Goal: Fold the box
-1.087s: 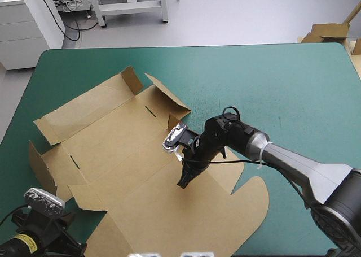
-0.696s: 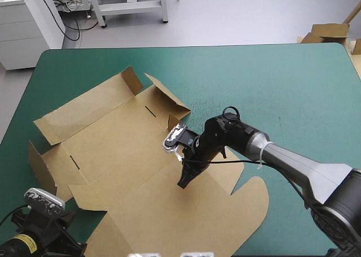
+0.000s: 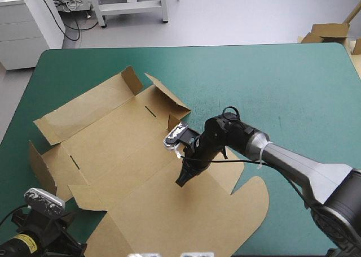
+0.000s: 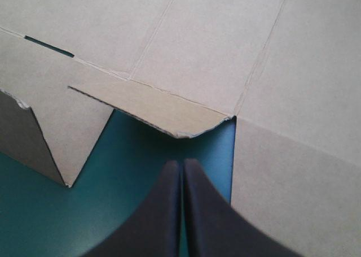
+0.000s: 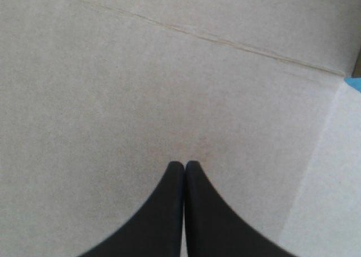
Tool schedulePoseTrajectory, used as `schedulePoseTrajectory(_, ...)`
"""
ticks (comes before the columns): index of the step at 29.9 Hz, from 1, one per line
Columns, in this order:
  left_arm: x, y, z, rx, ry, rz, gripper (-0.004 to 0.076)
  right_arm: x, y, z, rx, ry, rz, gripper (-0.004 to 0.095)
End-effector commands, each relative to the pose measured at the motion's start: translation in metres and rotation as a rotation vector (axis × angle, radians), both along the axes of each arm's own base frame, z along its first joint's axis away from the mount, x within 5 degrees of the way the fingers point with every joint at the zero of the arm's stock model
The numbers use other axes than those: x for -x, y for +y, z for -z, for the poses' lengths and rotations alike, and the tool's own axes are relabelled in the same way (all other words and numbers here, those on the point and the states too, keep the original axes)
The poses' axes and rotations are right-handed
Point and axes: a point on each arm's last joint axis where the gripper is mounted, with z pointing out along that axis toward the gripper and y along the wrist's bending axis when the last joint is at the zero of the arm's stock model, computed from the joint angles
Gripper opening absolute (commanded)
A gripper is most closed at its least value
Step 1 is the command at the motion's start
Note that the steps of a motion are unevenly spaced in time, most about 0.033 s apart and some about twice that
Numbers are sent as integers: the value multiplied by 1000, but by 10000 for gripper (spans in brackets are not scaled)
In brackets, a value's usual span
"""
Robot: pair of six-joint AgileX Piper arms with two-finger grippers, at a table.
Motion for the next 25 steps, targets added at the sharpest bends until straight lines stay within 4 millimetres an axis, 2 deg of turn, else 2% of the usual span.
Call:
schedulePoseTrajectory(1, -4, -2, -10, 34, -62, 2, -8, -5, -5, -30, -54, -33, 87, -21)
schedulePoseTrajectory(5, -4, -2, -10, 34, -62, 2, -8, -23, -20, -54, -70, -38, 144, -21)
schedulePoseTrajectory(10, -4, -2, -10, 34, -62, 2, -8, -47, -49, -104, -88, -84, 203, -21)
schedulePoseTrajectory(12, -4, -2, -10, 34, -62, 2, -8, -55, -60, -128, -108, -157, 249, -21)
schedulePoseTrajectory(15, -4, -2, -10, 34, -62, 2, -8, -60, -68, -160, -147, -258, 302, -21)
schedulePoseTrajectory(18, -4, -2, -10, 34, -62, 2, -8, -58, -70, -186, -205, -318, 322, -21)
schedulePoseTrajectory(21, -4, -2, -10, 34, -62, 2, -8, -55, -70, -198, -241, -341, 325, -21)
schedulePoseTrajectory(25, -4, -2, -10, 34, -62, 2, -8, -55, -71, -198, -237, -342, 325, -21)
